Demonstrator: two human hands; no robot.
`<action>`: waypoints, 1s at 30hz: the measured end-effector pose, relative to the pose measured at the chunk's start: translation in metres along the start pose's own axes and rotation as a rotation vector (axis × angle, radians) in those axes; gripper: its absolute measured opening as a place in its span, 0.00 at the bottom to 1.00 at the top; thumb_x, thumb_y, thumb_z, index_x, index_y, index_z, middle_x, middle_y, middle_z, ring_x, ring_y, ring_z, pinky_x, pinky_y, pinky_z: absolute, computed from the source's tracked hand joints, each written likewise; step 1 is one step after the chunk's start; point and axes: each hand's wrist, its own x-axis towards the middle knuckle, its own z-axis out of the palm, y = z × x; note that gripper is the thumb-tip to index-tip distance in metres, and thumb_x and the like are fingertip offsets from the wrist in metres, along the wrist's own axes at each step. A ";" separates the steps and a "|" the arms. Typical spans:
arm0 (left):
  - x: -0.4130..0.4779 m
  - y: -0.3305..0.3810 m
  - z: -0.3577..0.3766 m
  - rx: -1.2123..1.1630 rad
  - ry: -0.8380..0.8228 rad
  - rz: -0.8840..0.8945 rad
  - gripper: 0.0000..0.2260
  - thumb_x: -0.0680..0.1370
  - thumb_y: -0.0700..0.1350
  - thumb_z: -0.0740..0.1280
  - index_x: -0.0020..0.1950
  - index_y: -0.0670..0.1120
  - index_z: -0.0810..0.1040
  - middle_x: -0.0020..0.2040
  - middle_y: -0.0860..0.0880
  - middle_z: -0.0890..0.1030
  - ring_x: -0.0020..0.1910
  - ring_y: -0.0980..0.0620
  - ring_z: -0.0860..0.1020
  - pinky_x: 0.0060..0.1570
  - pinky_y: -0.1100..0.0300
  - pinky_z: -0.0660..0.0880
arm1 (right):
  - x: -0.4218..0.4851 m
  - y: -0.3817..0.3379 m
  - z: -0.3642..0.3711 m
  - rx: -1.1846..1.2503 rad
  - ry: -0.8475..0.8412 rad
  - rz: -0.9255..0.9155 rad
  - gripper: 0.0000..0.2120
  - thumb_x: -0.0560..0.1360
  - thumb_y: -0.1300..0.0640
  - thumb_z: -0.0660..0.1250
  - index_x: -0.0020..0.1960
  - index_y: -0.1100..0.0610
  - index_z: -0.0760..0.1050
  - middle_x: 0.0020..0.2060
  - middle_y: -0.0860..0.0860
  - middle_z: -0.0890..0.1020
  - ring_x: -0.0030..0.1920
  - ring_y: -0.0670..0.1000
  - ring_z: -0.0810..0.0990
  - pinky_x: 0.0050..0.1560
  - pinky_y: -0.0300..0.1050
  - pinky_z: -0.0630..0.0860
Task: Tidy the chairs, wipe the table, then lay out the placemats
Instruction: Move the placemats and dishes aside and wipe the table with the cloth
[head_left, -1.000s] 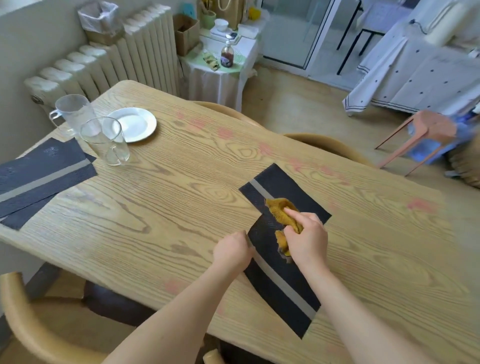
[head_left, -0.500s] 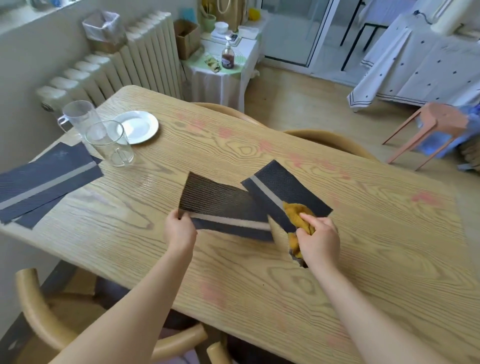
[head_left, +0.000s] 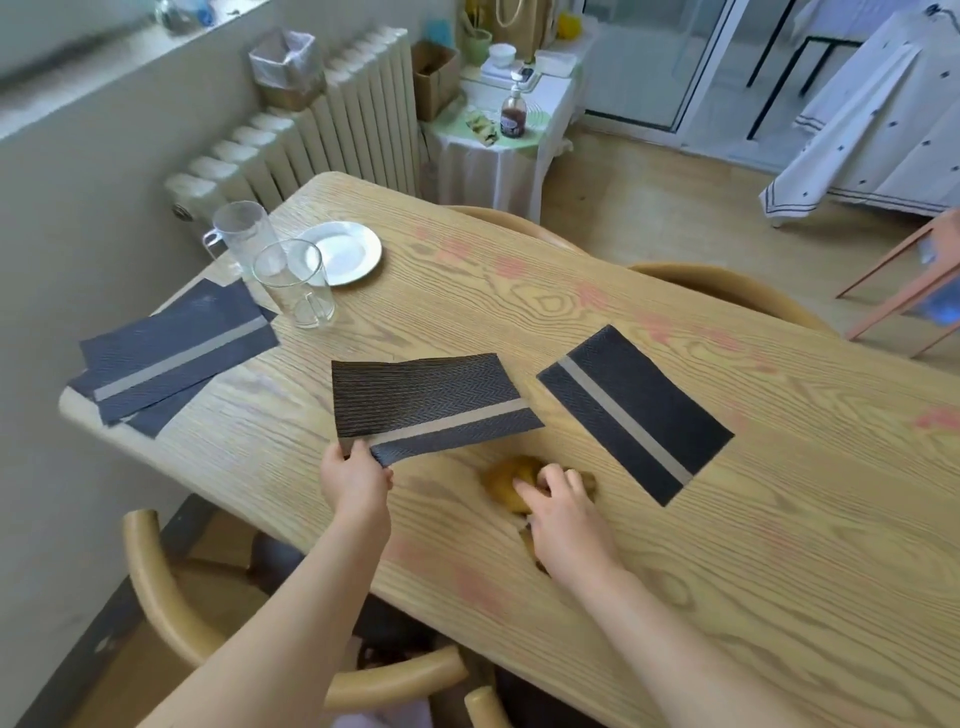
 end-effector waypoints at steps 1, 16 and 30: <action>0.005 0.004 -0.005 -0.017 0.024 -0.007 0.05 0.81 0.40 0.58 0.48 0.44 0.72 0.34 0.49 0.70 0.22 0.54 0.68 0.27 0.60 0.67 | 0.004 0.008 -0.003 0.004 0.027 0.063 0.24 0.79 0.58 0.59 0.74 0.46 0.63 0.65 0.50 0.65 0.63 0.51 0.64 0.57 0.43 0.74; 0.076 0.032 -0.090 -0.065 0.288 -0.102 0.05 0.80 0.41 0.58 0.48 0.42 0.71 0.36 0.47 0.71 0.26 0.51 0.68 0.30 0.60 0.69 | 0.048 -0.123 0.017 0.021 -0.089 -0.163 0.24 0.78 0.59 0.58 0.72 0.41 0.65 0.63 0.50 0.64 0.64 0.53 0.63 0.55 0.46 0.73; 0.089 0.031 -0.100 -0.231 0.126 -0.181 0.27 0.76 0.38 0.66 0.73 0.44 0.61 0.61 0.42 0.74 0.51 0.43 0.79 0.46 0.53 0.81 | 0.054 -0.068 0.001 0.041 0.064 0.273 0.21 0.80 0.54 0.61 0.72 0.43 0.68 0.58 0.47 0.68 0.58 0.48 0.65 0.55 0.40 0.71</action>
